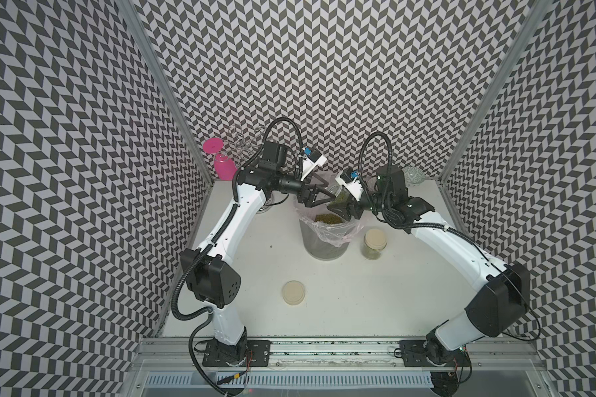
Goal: Empty moldy mung beans from jars
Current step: Pour the moldy mung beans from the jar into the trash bin.
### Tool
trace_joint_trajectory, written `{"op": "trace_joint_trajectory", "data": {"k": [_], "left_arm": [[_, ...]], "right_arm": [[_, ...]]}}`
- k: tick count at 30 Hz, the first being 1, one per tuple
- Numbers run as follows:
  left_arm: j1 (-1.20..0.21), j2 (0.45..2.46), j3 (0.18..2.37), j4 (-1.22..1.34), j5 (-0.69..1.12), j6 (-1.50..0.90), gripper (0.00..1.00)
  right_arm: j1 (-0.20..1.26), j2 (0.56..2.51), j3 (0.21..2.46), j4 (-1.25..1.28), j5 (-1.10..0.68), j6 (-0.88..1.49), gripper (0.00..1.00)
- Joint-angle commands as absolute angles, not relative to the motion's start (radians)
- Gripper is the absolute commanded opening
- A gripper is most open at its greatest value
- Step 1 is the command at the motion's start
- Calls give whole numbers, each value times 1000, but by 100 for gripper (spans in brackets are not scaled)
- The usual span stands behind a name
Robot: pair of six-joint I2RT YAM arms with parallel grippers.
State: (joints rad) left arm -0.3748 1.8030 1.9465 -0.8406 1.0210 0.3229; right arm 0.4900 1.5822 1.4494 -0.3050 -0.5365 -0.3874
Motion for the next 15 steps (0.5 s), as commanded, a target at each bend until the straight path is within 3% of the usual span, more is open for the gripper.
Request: {"op": "trace_joint_trajectory", "data": {"k": [1,15], "left_arm": [[-396,1823,1944,-846,962,330,84],[-407,1854,1941,-849,886,297,75]], "right_arm": [[500,1580,1487,-216,-528,-422,41],[522,1516,1432,-122,-399,-459,41]]}}
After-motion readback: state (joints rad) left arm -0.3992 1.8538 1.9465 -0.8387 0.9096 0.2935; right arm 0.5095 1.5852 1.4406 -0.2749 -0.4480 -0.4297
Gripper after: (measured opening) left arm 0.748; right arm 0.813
